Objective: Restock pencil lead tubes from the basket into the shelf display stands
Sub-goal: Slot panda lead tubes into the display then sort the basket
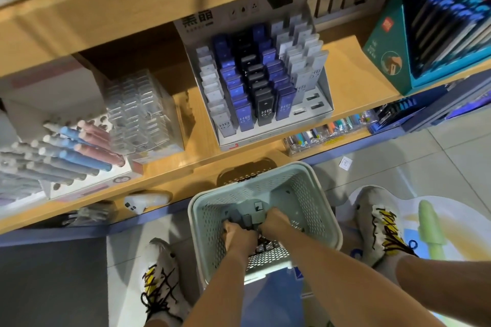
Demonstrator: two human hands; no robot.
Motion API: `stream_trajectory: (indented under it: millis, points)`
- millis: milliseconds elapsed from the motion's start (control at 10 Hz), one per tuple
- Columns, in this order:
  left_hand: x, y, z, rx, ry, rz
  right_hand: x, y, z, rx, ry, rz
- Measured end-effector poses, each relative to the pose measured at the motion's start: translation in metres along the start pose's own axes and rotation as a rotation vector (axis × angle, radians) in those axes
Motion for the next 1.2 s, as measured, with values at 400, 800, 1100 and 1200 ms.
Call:
stream_trajectory:
  millis: [400, 800, 1100, 1200]
  points:
    - [0.006, -0.004, 0.004, -0.034, -0.068, 0.045, -0.01, 0.009, 0.007, 0.056, 0.309, 0.086]
    - [-0.002, 0.0, 0.011, 0.046, -0.021, 0.002, -0.017, 0.012, 0.01, 0.092, 0.433, 0.134]
    - [-0.008, 0.005, 0.01, 0.09, 0.002, -0.003, -0.016, 0.016, 0.009, 0.139, 0.484, 0.123]
    - [-0.01, 0.007, 0.011, 0.072, -0.009, 0.001, -0.017, 0.015, 0.008, 0.115, 0.473, 0.149]
Point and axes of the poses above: each hand's wrist, its own y-axis towards the middle knuckle, its own z-axis out of the palm, x = y × z, the point moved 3 cm from there along y, towards the middle knuckle
